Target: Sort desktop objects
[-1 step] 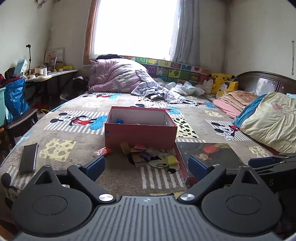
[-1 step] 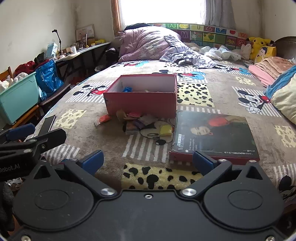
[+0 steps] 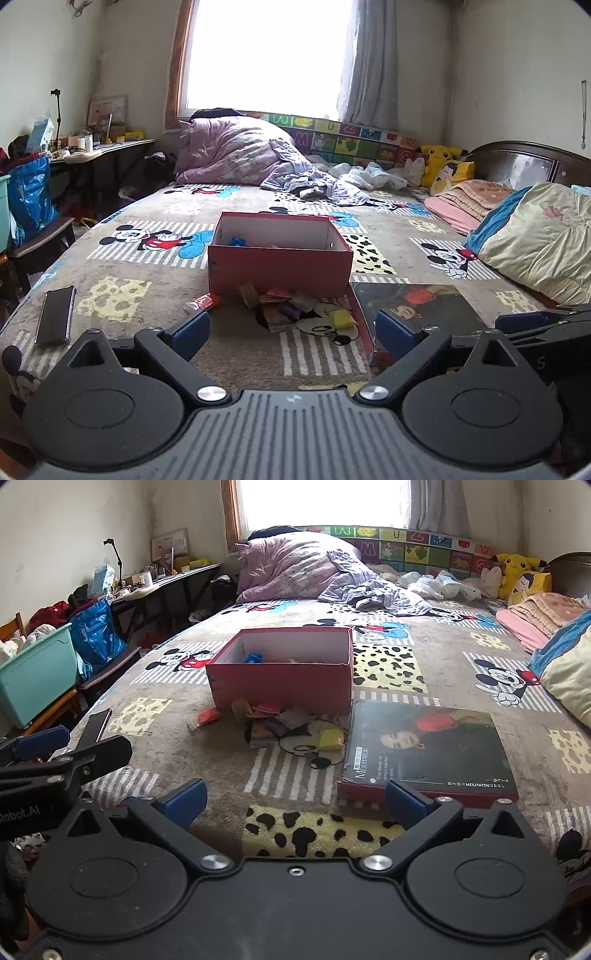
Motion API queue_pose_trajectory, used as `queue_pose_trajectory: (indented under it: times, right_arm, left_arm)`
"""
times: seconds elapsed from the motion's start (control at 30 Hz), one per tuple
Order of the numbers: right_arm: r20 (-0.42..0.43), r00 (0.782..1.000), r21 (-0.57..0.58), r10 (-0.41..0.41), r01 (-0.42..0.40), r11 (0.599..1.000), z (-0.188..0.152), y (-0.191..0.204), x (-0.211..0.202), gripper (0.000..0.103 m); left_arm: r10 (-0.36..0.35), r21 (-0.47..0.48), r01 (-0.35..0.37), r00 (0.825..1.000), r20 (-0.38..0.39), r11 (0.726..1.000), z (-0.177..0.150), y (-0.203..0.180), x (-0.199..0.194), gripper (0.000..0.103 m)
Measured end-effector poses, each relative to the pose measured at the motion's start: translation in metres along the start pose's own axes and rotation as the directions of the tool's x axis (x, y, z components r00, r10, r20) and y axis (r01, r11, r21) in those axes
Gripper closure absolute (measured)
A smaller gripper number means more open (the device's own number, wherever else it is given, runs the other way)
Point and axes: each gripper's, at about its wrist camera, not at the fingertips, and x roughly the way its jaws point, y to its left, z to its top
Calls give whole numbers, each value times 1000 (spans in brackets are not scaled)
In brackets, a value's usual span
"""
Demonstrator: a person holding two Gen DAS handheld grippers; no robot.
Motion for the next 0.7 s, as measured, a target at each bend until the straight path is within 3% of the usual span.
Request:
queue_pose_trajectory:
  times: [0.7]
  right_arm:
    - [-31,999,0,-9,9,1000,-2,-2,8,0]
  left_arm:
    - [-8,10,8,1000,-12,1000,-1,-2,10,6]
